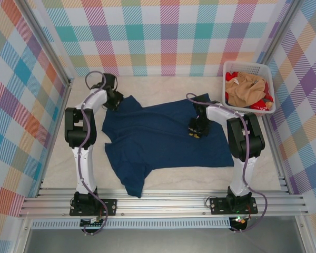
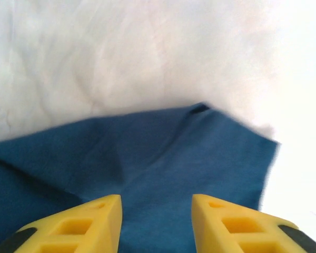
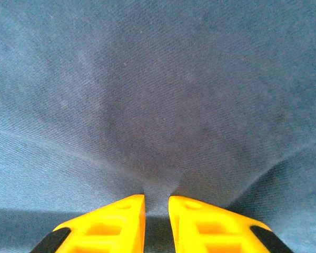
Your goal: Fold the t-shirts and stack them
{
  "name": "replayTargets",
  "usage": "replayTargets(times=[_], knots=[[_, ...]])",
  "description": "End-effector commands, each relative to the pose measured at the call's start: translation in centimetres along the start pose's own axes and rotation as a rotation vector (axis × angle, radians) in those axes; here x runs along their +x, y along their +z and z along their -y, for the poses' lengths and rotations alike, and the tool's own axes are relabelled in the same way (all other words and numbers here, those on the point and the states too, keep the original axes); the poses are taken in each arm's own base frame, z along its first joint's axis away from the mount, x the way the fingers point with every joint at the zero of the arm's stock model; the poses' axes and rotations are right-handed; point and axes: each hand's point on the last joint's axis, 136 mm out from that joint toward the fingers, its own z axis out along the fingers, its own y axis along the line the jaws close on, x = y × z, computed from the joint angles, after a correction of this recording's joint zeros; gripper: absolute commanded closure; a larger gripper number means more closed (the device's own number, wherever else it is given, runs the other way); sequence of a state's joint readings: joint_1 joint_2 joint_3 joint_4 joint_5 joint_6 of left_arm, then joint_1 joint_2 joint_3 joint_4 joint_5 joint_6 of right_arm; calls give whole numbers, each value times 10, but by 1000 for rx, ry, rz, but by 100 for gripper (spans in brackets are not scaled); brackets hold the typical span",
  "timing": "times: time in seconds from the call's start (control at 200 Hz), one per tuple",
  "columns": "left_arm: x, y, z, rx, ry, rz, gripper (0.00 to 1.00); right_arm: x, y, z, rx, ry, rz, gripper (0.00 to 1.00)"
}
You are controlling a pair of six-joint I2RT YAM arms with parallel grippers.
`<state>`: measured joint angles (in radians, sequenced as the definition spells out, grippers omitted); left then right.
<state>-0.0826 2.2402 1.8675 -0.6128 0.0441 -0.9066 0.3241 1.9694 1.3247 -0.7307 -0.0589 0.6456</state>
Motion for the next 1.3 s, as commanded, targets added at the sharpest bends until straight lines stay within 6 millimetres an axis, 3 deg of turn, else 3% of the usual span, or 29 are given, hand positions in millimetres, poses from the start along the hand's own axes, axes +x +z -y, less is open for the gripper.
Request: replayTargets(times=[0.0, 0.125, 0.275, 0.475, 0.975, 1.125, 1.295], knots=[[-31, -27, 12, -63, 169, 91, 58, 22, 21, 36, 140, 14, -88, 79], [-30, -27, 7, -171, 348, 72, 58, 22, 20, 35, 136, 13, -88, 79], [-7, -22, 3, -202, 535, 23, 58, 22, 19, 35, 136, 13, -86, 79], [20, 4, 1, -232, 710, -33, 56, 23, 19, 35, 134, 13, -88, 79], [5, 23, -45, -554, 853, 27, 58, 26, 23, 38, 141, 13, -101, 79], [-7, 21, -46, -577, 855, 65, 61, 27, 23, 38, 143, 14, -106, 79], [-20, 19, -44, -565, 831, 84, 71, 29, 24, 39, 143, 16, -113, 79]])
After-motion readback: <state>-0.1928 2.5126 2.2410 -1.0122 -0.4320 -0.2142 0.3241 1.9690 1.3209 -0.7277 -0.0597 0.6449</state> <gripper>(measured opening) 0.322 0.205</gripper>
